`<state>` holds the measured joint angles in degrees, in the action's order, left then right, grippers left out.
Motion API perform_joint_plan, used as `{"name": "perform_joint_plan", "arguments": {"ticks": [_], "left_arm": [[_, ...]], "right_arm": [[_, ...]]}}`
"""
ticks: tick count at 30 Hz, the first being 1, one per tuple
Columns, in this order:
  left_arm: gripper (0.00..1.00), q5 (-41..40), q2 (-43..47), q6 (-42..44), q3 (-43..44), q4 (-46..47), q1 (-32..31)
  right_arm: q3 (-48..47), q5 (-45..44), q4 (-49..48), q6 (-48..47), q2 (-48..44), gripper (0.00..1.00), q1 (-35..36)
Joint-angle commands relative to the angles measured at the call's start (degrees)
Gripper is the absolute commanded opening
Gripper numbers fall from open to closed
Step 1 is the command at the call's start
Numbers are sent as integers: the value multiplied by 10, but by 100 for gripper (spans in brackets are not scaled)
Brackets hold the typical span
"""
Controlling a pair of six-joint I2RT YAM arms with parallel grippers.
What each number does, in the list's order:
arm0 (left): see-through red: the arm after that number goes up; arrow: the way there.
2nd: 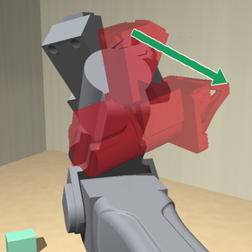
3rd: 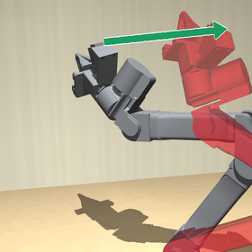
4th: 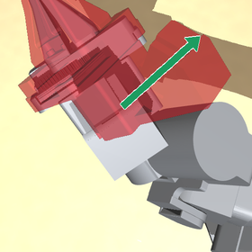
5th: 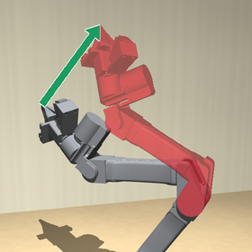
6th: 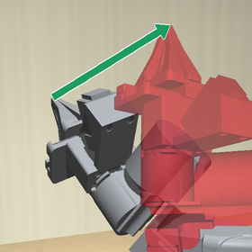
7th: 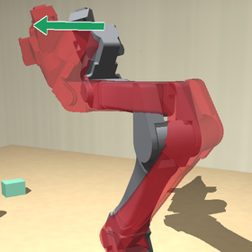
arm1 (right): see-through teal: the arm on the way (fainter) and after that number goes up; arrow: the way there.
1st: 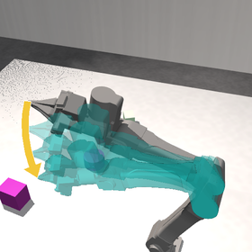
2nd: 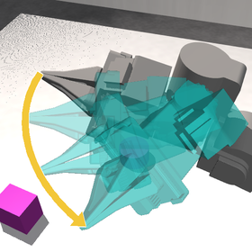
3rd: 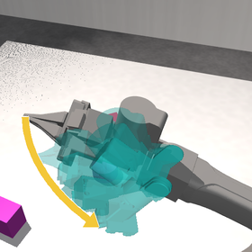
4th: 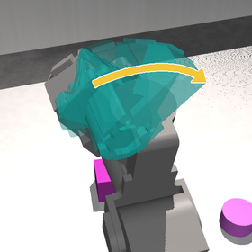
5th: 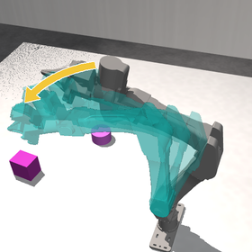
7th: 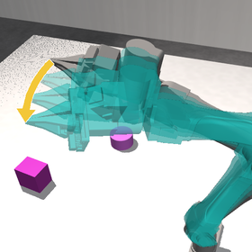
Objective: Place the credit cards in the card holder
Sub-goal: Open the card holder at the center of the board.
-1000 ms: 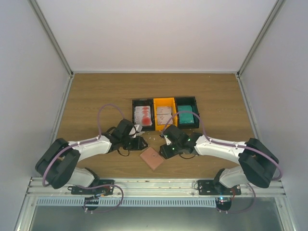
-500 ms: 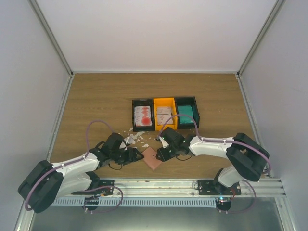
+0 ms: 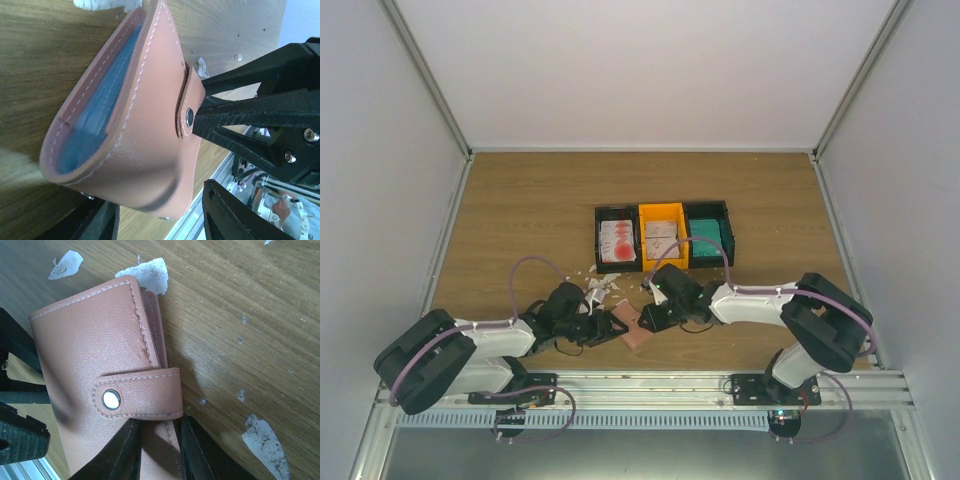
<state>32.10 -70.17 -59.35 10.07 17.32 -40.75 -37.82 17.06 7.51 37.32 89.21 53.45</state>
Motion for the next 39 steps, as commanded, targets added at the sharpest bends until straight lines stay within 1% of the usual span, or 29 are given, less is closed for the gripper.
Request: {"name": "perform_joint_plan", "arguments": {"ticks": [1,3,6,9,10,16,18,19,22,24,28,32,39], "left_arm": [[47,-51,-25,-19,-19,109,-13],[46,-56,-36,-13,-14,131,-16],[41,-59,-51,-3,-1,145,-18],[31,-72,-53,7,6,139,-18],[27,-76,-50,10,6,135,-19],[8,-85,-23,34,14,94,-20],[2,-88,-15,48,24,68,-20],[0,-87,-12,55,31,54,-20],[0,-81,-6,72,51,18,-20],[0,-81,-3,81,64,-6,-20],[0,-80,-2,94,81,-38,-20],[0,-70,-6,95,86,-35,-20],[0,-60,-9,101,93,-32,-20]], "right_arm": [[31,2,17,12,36,24,5],[32,10,12,9,37,24,5],[33,13,7,8,34,24,5],[32,1,8,6,24,25,4],[31,-8,12,6,19,26,4],[-5,-89,72,-10,-20,35,6],[-24,-113,95,-15,-30,40,7],[-33,-119,105,-17,-36,43,8],[-56,-119,116,-26,-51,51,11],[-68,-114,118,-27,-59,54,14],[-83,-99,108,-26,-66,55,18],[-84,-83,88,-23,-59,56,19],[-89,-85,89,-23,-16,56,19]]}}
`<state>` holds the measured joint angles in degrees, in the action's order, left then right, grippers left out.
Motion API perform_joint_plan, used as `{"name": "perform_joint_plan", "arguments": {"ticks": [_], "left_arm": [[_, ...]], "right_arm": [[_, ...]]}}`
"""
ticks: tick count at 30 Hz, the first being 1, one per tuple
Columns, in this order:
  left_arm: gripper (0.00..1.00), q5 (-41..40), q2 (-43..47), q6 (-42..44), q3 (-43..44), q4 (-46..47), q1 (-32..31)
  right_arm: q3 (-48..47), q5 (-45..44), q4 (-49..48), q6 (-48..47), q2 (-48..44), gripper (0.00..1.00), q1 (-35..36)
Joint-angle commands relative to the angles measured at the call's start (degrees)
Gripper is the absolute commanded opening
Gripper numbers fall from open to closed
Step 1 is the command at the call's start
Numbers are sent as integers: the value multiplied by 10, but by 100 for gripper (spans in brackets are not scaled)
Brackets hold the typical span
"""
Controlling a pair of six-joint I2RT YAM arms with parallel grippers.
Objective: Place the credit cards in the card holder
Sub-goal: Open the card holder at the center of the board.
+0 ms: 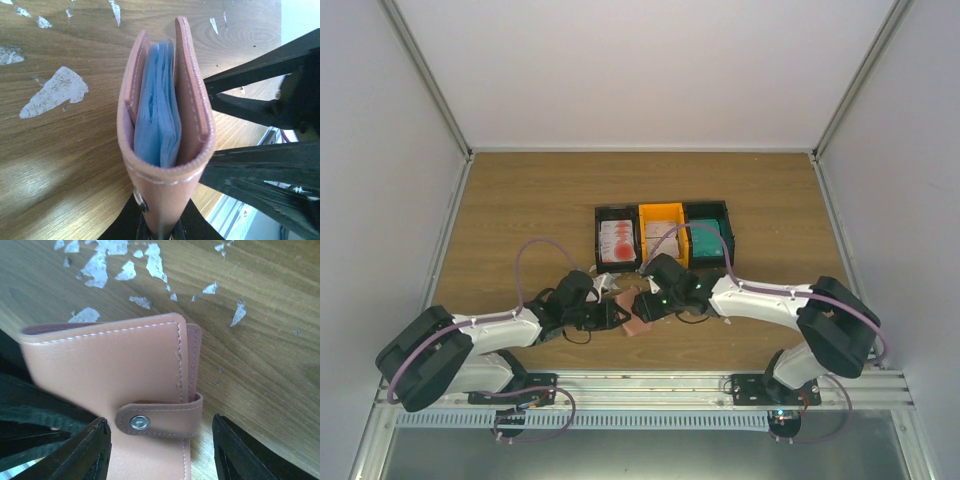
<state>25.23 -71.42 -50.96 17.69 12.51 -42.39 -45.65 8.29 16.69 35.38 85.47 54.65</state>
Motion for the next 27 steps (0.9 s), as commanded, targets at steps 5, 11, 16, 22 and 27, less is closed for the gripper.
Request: {"name": "perform_joint_plan", "arguments": {"ticks": [5,11,16,22,27], "left_arm": [[0,18,2,21,21,17,-3],[0,25,2,26,22,19,-3],[0,25,2,26,23,16,-3],[0,11,5,26,25,1,-3],[0,2,1,31,28,-6,-3]], "right_arm": [[-6,12,-8,-1,35,56,7],[0,29,-34,12,35,57,7],[-12,-57,2,31,52,56,7],[-12,-197,82,69,54,51,7],[-4,-243,109,94,20,44,7]]}}
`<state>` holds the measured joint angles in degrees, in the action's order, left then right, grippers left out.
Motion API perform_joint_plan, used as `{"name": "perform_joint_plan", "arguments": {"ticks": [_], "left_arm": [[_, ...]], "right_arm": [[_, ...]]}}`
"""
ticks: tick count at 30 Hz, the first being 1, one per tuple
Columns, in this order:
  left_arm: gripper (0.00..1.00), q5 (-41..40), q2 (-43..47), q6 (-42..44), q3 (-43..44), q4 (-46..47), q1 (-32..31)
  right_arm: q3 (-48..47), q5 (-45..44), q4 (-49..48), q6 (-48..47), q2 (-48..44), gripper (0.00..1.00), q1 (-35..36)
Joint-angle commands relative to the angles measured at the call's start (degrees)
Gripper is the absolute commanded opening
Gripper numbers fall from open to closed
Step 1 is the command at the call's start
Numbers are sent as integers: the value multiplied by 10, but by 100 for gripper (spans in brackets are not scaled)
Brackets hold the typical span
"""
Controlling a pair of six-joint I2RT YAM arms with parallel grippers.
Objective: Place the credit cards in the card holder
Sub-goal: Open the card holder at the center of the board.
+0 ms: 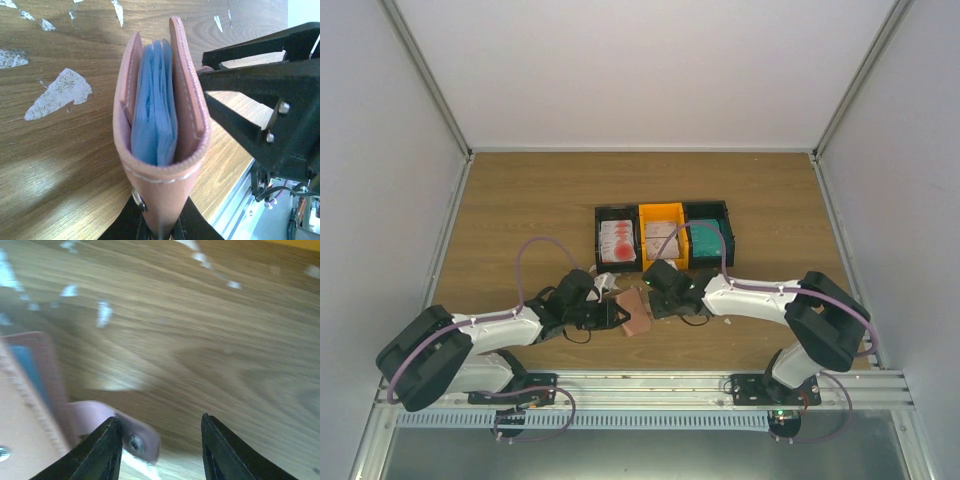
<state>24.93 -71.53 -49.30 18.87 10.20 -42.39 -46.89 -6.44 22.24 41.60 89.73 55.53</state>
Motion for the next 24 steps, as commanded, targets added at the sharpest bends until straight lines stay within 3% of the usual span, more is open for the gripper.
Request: {"name": "perform_joint_plan", "arguments": {"ticks": [1,7,12,17,24], "left_arm": [[0,5,0,16,18,16,-3],[0,-3,-5,23,25,3,-3],[0,-2,-5,24,25,1,-3],[0,-4,-4,26,26,-3,-3],[0,-2,-12,27,27,-4,-3]], "right_arm": [[10,-90,48,28,-29,43,-2],[34,11,-40,-10,-74,44,-2],[35,42,-64,-12,-61,46,-2],[35,25,-60,4,-33,33,-2],[43,31,-78,4,-15,28,-2]]}}
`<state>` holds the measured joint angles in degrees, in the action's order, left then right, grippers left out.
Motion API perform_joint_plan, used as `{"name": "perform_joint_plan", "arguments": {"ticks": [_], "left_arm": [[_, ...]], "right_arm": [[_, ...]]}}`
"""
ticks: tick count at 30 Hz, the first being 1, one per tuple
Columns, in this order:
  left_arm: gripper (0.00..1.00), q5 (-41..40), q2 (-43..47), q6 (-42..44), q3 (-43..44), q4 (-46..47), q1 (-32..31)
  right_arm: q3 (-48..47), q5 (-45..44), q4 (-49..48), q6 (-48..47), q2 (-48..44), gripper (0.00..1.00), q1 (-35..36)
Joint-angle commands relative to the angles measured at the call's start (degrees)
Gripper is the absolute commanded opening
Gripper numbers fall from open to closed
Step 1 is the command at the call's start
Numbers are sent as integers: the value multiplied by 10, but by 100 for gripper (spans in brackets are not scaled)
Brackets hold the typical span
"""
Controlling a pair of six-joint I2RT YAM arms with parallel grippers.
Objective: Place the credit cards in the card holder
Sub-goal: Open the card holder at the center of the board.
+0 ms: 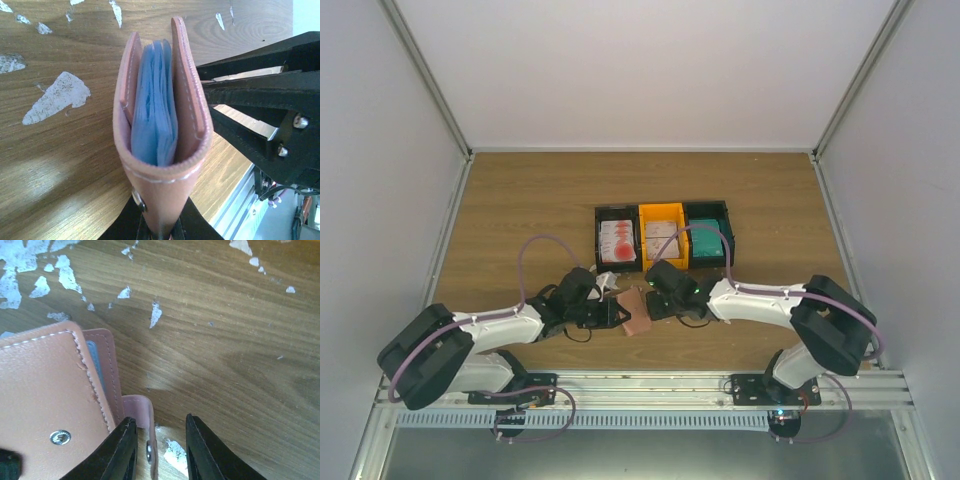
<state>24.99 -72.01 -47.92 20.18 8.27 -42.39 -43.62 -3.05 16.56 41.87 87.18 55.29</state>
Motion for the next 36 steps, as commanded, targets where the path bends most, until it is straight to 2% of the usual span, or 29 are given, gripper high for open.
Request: {"name": "perform_joint_plan", "arguments": {"ticks": [1,6,9,10,11,14,16,18,22,26,36], "left_arm": [[0,-3,-8,13,13,16,-3],[0,-8,-11,9,13,15,-3],[4,-14,-10,7,13,12,-3],[9,-17,-10,6,13,8,-3],[19,-22,-8,5,13,4,-3],[53,-28,-2,5,9,-2,0],[67,-29,3,3,7,-4,3],[75,-37,12,4,9,-12,5],[83,-76,45,1,11,-47,10],[88,-120,113,-25,-5,-89,33],[90,-148,245,-28,-22,-148,83]], "right_arm": [[11,1,-27,1,13,26,1],[6,-2,-26,2,26,11,1],[6,0,-29,1,20,1,1],[6,0,-25,1,15,0,1],[6,-1,-20,1,10,0,1],[-1,-6,21,12,-4,0,-1],[-11,-4,49,15,-10,0,-1],[-11,4,60,15,-24,0,-1],[-22,28,68,2,-56,1,-2],[-44,100,35,-27,-90,0,-2],[-55,193,-31,-44,-73,0,-1]]}}
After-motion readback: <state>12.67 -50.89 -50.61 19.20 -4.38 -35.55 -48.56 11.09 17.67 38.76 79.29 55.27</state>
